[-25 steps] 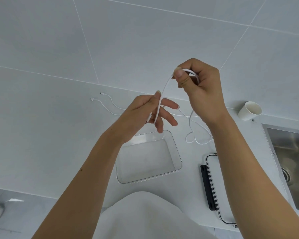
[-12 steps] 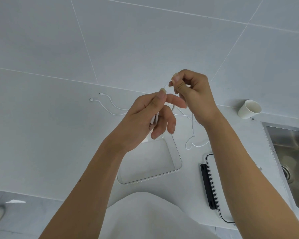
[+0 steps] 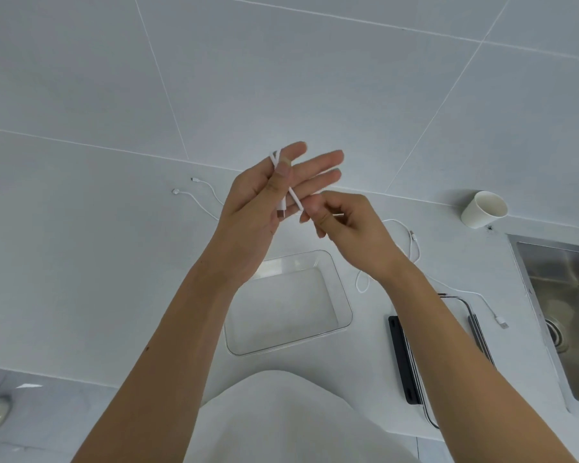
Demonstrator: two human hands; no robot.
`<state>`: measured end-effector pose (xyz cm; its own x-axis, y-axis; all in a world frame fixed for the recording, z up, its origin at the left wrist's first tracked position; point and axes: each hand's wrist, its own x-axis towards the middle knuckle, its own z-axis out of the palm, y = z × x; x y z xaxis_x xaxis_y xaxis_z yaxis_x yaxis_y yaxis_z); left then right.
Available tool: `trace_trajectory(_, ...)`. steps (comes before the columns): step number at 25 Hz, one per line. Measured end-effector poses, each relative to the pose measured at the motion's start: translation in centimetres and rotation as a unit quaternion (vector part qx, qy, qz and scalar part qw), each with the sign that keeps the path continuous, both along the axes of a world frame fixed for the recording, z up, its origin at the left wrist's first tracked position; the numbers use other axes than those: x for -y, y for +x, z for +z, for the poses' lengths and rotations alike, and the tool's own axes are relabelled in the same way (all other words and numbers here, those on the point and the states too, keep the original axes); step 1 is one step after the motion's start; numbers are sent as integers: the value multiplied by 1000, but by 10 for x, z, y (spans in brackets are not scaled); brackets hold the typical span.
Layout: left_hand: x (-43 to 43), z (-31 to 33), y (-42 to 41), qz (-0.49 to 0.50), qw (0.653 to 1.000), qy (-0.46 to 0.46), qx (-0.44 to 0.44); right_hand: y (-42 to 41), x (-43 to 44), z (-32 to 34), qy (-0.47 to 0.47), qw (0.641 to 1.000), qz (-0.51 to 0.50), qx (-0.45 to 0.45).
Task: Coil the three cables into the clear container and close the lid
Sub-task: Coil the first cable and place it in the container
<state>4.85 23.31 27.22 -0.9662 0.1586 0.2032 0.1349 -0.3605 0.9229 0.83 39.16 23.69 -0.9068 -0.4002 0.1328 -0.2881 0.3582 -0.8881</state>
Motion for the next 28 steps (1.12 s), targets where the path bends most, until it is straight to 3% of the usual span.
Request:
trace_trajectory(5, 8, -8, -7, 47, 999, 13, 17, 19, -4, 3, 43, 999, 25, 12)
trace_trajectory(14, 8, -11, -10, 93, 991, -92, 36, 35, -11, 37, 38, 999, 36, 6)
trace_trajectory(20, -1, -10, -13, 91, 969, -179, 140, 33, -12, 61, -36, 998, 31, -51)
trace_trajectory(28, -16, -13, 0, -47, 969, -230, 82, 11, -12, 75, -48, 992, 0, -113)
